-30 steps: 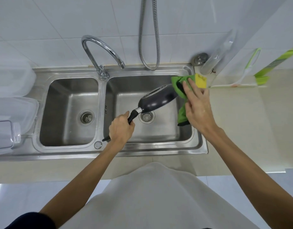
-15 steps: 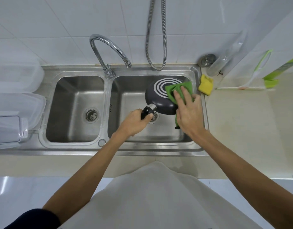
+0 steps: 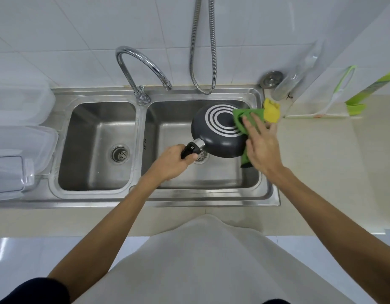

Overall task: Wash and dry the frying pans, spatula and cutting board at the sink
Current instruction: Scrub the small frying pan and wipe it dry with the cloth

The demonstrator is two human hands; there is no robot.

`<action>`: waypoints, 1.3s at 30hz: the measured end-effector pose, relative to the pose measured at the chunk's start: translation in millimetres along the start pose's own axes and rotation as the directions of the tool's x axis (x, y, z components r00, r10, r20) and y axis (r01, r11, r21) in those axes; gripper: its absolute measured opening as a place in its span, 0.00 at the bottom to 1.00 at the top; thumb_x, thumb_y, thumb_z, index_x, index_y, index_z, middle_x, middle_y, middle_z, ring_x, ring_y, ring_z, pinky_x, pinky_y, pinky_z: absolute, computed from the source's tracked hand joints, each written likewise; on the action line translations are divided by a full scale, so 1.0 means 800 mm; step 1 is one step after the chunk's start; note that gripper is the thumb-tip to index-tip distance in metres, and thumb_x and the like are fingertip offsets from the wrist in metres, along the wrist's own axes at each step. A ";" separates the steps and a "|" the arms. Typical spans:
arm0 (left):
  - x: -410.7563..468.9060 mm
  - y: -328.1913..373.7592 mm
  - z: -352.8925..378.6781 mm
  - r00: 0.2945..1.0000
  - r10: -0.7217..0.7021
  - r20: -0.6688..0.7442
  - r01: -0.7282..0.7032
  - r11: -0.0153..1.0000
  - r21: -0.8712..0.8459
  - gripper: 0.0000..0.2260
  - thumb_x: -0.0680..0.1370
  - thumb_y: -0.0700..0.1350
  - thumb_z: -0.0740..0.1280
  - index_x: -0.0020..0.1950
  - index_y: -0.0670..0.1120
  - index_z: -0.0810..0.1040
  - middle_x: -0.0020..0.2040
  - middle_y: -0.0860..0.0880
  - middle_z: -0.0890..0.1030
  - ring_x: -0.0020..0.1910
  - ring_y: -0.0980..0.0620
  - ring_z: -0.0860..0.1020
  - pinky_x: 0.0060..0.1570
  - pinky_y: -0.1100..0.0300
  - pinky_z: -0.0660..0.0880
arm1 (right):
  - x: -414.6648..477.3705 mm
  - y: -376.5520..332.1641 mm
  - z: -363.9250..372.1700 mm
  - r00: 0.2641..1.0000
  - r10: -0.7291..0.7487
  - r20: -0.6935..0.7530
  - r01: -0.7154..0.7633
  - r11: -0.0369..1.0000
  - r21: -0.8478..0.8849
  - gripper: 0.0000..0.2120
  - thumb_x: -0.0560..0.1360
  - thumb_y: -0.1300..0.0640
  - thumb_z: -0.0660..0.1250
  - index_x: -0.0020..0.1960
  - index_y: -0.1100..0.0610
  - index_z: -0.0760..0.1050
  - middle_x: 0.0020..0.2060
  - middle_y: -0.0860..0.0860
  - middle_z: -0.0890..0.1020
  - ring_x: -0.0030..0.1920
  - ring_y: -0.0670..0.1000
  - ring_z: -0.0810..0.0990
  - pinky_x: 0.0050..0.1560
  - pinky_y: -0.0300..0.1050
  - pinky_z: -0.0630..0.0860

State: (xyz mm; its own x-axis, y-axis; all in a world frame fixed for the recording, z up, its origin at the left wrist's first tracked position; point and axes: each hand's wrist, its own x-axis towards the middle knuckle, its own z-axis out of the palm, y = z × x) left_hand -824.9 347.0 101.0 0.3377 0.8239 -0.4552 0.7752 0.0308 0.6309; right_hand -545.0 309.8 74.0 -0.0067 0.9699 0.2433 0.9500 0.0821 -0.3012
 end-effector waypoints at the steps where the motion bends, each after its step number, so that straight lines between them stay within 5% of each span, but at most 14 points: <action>1: 0.003 0.003 0.001 1.000 0.006 -0.008 -0.006 1.000 0.011 0.14 0.80 0.55 0.65 0.44 0.45 0.74 0.37 0.49 0.77 0.36 0.48 0.76 0.34 0.57 0.69 | -0.007 -0.017 0.006 0.995 -0.101 -0.011 0.101 0.995 -0.008 0.26 0.77 0.60 0.58 0.74 0.61 0.70 0.73 0.62 0.71 0.54 0.65 0.72 0.57 0.57 0.72; 4: 0.010 0.012 0.005 0.999 0.047 0.002 -0.047 0.995 0.091 0.14 0.80 0.55 0.66 0.47 0.44 0.74 0.39 0.48 0.77 0.38 0.49 0.76 0.33 0.58 0.67 | -0.018 -0.058 0.019 0.943 -0.327 0.067 0.331 0.941 -0.062 0.24 0.78 0.61 0.58 0.74 0.60 0.71 0.73 0.61 0.70 0.54 0.64 0.74 0.54 0.57 0.71; 7: 0.009 0.012 0.010 0.995 0.092 -0.024 -0.087 0.983 0.163 0.15 0.80 0.55 0.66 0.51 0.42 0.75 0.42 0.45 0.80 0.40 0.45 0.78 0.36 0.55 0.70 | -0.011 -0.076 0.017 0.956 -0.260 0.139 0.278 0.951 -0.136 0.26 0.78 0.56 0.60 0.76 0.54 0.69 0.76 0.55 0.68 0.57 0.62 0.71 0.54 0.56 0.70; 11: 0.007 0.013 0.012 0.979 0.178 -0.095 -0.147 0.952 0.269 0.17 0.80 0.55 0.67 0.53 0.40 0.75 0.43 0.40 0.81 0.40 0.40 0.79 0.35 0.54 0.69 | 0.027 -0.088 0.004 0.933 -0.227 0.280 0.290 0.934 -0.209 0.27 0.77 0.50 0.57 0.76 0.49 0.66 0.78 0.51 0.65 0.68 0.62 0.67 0.69 0.63 0.64; 17: -0.011 0.017 0.020 0.974 0.196 -0.116 -0.145 0.927 0.346 0.20 0.80 0.56 0.67 0.57 0.39 0.75 0.45 0.39 0.82 0.43 0.38 0.80 0.35 0.55 0.66 | 0.092 -0.095 0.005 0.899 -0.126 0.420 0.198 0.971 -0.132 0.26 0.77 0.45 0.49 0.68 0.49 0.75 0.72 0.51 0.73 0.70 0.61 0.69 0.67 0.68 0.68; 23: -0.022 0.006 0.013 0.983 0.132 -0.130 -0.081 0.938 0.338 0.20 0.79 0.58 0.67 0.57 0.41 0.74 0.42 0.45 0.78 0.38 0.45 0.76 0.35 0.56 0.66 | 0.126 -0.042 0.006 0.923 0.075 0.377 -0.080 0.997 -0.003 0.28 0.75 0.42 0.46 0.72 0.43 0.67 0.70 0.48 0.74 0.66 0.62 0.74 0.64 0.65 0.71; 28: -0.021 0.003 0.022 0.988 0.080 -0.129 -0.046 0.969 0.244 0.21 0.76 0.60 0.70 0.55 0.43 0.74 0.37 0.49 0.76 0.35 0.47 0.75 0.32 0.55 0.67 | 0.096 -0.012 -0.001 0.950 0.161 0.269 -0.166 0.986 -0.005 0.23 0.80 0.57 0.58 0.75 0.53 0.69 0.70 0.54 0.75 0.65 0.63 0.73 0.66 0.60 0.68; 39: -0.024 0.018 0.070 0.994 0.078 -0.077 -0.058 0.970 0.236 0.23 0.75 0.60 0.71 0.60 0.45 0.72 0.39 0.48 0.78 0.41 0.43 0.79 0.43 0.47 0.79 | -0.050 0.106 0.009 0.914 0.351 0.204 -0.354 0.935 -0.019 0.24 0.78 0.61 0.59 0.75 0.57 0.68 0.67 0.60 0.77 0.59 0.68 0.76 0.60 0.61 0.72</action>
State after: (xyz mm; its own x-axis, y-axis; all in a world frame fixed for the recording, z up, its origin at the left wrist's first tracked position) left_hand -790.5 299.9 83.3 0.3551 0.8650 -0.3544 0.8584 -0.1516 0.4902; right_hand -466.0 279.2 32.2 0.2635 0.9620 -0.0711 0.8964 -0.2714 -0.3504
